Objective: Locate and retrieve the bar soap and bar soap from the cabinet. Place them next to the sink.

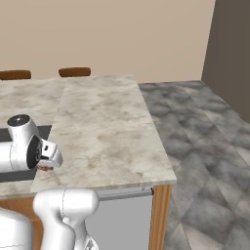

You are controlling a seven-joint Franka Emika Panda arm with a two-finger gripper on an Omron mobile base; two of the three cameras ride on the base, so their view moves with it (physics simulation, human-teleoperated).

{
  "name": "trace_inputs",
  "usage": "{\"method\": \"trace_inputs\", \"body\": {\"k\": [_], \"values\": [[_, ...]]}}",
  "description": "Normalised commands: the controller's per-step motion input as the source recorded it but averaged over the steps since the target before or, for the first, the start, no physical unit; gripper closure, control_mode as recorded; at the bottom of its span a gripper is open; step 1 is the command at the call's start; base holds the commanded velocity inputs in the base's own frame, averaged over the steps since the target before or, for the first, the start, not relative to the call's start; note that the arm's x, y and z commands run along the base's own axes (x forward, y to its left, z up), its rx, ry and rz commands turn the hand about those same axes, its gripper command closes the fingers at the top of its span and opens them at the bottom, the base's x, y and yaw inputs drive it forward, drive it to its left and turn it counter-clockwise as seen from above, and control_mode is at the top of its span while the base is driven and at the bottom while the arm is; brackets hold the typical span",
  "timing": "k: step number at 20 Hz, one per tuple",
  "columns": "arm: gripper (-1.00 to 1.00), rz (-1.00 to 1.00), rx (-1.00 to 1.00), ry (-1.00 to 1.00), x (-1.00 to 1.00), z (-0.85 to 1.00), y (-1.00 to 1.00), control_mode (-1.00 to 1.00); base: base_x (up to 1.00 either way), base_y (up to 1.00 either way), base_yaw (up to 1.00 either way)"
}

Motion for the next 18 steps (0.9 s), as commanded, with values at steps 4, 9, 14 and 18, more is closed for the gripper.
{"method": "trace_inputs", "body": {"k": [4, 9, 14, 18], "values": [[-1.00, 0.00, 0.00, 0.00, 0.00, 0.00, 0.00, -1.00, 0.00, 0.00, 0.00], [-1.00, 0.00, 0.00, 0.00, 0.00, 0.00, 0.00, 1.00, -0.13, -0.16, -0.06], [-1.00, 0.00, 0.00, 0.00, 0.00, 0.00, 0.00, 1.00, -0.03, -0.21, -0.37], [-1.00, 0.00, 0.00, 0.00, 0.00, 0.00, 0.00, 1.00, 0.00, 0.00, -0.48]]}}
